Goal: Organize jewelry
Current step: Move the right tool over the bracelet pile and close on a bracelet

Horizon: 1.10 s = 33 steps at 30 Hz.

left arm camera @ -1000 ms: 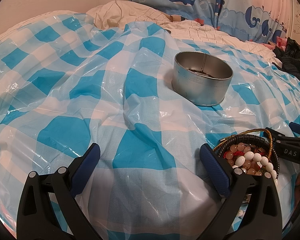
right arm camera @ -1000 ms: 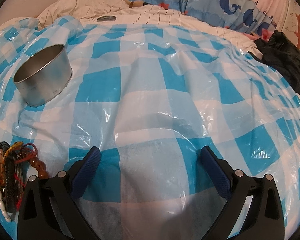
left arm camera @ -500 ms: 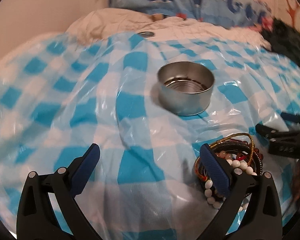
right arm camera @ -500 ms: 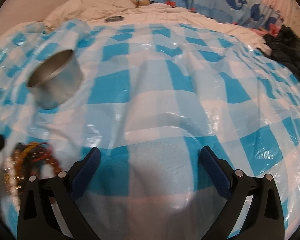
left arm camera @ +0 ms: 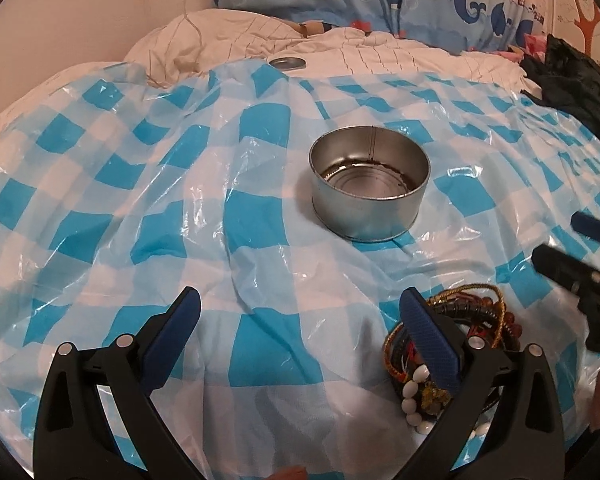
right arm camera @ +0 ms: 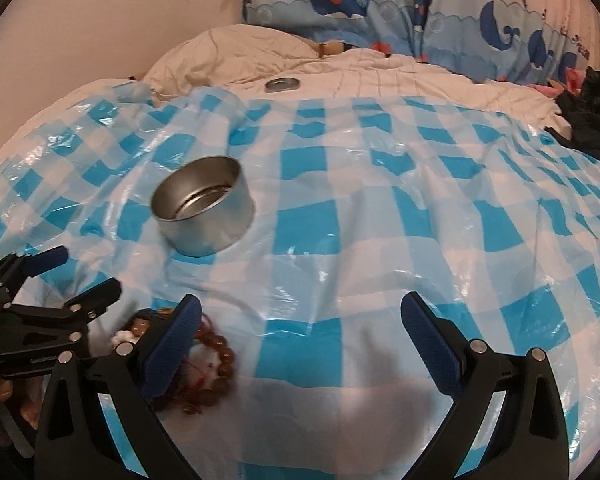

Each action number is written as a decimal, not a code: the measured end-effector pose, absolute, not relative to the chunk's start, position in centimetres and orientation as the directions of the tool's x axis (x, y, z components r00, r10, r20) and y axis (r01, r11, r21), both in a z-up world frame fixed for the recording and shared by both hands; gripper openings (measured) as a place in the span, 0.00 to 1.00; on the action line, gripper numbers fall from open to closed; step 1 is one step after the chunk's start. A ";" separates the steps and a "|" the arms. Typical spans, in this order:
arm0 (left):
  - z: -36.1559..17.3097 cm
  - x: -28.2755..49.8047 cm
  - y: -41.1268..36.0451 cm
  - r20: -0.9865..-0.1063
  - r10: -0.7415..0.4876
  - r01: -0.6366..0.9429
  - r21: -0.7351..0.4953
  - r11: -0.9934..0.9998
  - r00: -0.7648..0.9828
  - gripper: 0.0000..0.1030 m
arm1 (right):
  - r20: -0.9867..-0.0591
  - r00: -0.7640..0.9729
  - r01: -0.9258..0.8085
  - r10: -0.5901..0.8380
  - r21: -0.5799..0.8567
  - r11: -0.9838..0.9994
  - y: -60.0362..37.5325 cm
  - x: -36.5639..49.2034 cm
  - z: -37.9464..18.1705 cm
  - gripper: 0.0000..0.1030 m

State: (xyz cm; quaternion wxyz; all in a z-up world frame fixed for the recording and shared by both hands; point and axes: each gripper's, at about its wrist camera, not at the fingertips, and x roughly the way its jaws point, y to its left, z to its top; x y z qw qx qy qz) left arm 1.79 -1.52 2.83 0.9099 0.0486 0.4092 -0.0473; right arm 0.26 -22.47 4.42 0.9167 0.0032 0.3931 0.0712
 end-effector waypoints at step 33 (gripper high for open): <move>3.6 3.7 1.1 -0.761 -0.022 0.046 0.011 0.999 0.648 0.93 | -0.745 0.520 -0.394 0.417 0.223 0.892 -18.4 -0.1 2.6 0.24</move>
